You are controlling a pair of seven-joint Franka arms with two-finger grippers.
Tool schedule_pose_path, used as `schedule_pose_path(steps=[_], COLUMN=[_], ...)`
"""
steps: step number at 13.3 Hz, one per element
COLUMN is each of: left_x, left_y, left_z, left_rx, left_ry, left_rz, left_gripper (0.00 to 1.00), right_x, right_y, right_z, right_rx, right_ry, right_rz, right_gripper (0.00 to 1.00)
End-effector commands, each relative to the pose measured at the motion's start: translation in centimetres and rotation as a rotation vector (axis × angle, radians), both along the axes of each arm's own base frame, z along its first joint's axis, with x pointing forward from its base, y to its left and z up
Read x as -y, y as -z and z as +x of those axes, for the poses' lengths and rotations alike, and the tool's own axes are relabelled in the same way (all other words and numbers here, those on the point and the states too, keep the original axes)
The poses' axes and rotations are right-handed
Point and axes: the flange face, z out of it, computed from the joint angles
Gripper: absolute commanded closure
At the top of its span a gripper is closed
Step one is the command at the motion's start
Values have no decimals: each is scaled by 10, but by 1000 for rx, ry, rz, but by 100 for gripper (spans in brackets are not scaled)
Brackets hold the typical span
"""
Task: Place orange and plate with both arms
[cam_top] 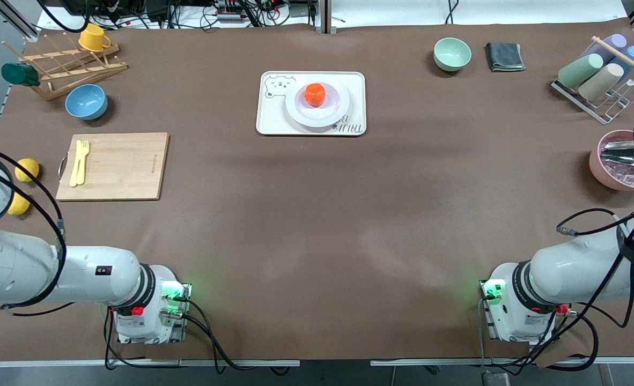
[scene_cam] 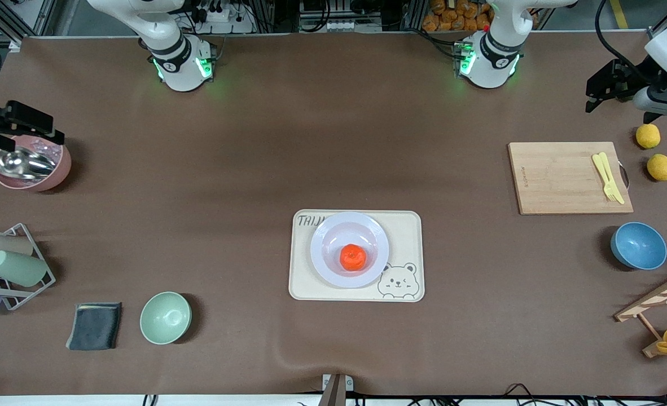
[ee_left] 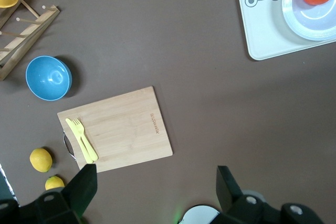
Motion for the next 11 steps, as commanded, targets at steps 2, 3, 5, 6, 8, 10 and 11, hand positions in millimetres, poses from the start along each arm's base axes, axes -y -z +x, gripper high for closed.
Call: schedule_pose_path(steps=[2, 3, 5, 6, 8, 10, 11], left_x=[1, 2, 3, 3, 2, 2, 3], left_y=[-4, -5, -5, -5, -5, -5, -5], left_z=[0, 0, -1, -1, 0, 0, 0], left_rx=[2, 5, 5, 5, 5, 7, 7], left_ry=[-2, 1, 2, 2, 1, 1, 3], left_rz=[-18, -19, -19, -19, -20, -20, -21], left_gripper=[0, 0, 0, 0, 0, 0, 0], right_x=[4, 3, 4, 4, 4, 3, 4], right_y=[14, 20, 32, 39, 45, 44, 44], right_z=[-20, -25, -23, -21, -23, -23, -21], right_rx=[25, 42, 57, 65, 75, 85, 89], right_ry=[23, 25, 30, 29, 32, 30, 32], right_rz=[-45, -51, -51, -51, -52, -52, -52], right_gripper=[0, 0, 0, 0, 0, 0, 0])
